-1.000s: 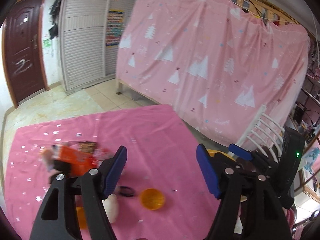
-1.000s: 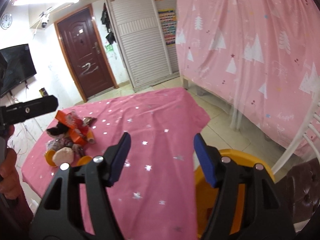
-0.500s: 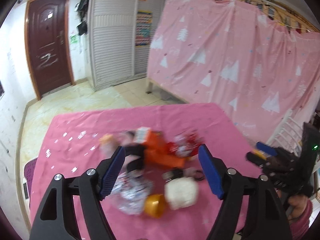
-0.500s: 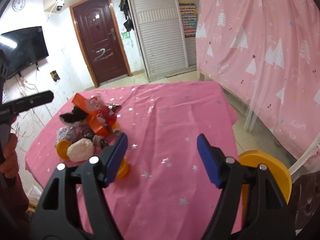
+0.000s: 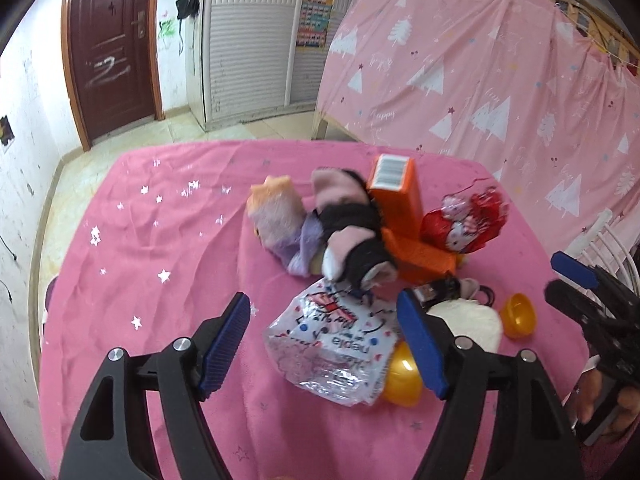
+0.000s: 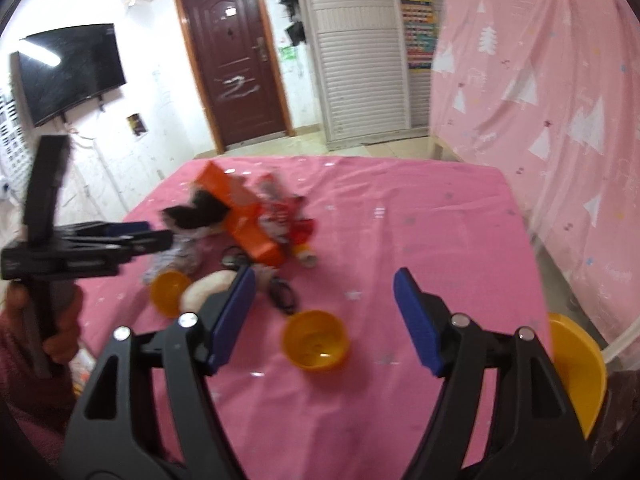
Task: Collect trash
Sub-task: 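Move both open grippers back over the table clutter, then grasp the clear plastic wrapper with the left gripper while the right grasps the white ball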
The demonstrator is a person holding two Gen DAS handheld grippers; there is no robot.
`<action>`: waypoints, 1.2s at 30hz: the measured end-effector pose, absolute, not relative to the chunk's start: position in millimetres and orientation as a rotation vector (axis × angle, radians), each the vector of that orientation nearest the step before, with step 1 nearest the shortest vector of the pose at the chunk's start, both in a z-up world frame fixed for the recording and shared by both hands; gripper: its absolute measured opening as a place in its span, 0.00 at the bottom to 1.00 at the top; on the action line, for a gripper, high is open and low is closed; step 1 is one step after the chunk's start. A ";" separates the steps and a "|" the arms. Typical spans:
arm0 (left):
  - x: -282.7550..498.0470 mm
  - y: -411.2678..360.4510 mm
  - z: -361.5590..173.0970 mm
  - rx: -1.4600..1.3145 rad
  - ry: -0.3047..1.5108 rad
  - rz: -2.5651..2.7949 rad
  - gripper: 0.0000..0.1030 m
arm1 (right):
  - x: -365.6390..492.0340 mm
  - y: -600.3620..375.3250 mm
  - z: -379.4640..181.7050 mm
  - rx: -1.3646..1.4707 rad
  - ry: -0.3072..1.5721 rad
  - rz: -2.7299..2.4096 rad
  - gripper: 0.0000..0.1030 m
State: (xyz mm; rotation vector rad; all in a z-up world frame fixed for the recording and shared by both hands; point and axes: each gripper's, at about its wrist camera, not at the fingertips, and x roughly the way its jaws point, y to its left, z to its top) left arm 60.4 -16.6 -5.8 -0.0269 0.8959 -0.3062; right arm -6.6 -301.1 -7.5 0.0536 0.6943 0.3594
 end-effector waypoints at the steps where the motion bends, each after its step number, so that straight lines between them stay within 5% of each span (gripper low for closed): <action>1: 62.4 -15.9 -9.1 -0.027 0.902 -0.308 0.68 | -8.0 -295.2 -6.9 0.045 0.693 0.379 0.67; 4: 65.4 -16.5 -17.9 -0.016 0.917 -0.309 0.67 | -12.8 -278.1 -6.3 0.018 0.692 0.439 0.67; 9: 64.8 -11.5 -29.9 -0.027 0.935 -0.321 0.44 | -16.8 -248.1 -14.1 -0.031 0.722 0.493 0.67; 15: 52.4 -6.7 -30.0 -0.012 0.908 -0.327 0.32 | -9.5 -233.2 -23.4 -0.059 0.756 0.475 0.67; 22: 44.0 12.1 -22.5 -0.050 0.898 -0.308 0.30 | -5.9 -225.3 -28.4 -0.092 0.762 0.463 0.43; 36: 22.1 22.8 17.1 -0.048 0.809 -0.284 0.30 | -13.9 -238.9 -8.7 -0.042 0.688 0.483 0.41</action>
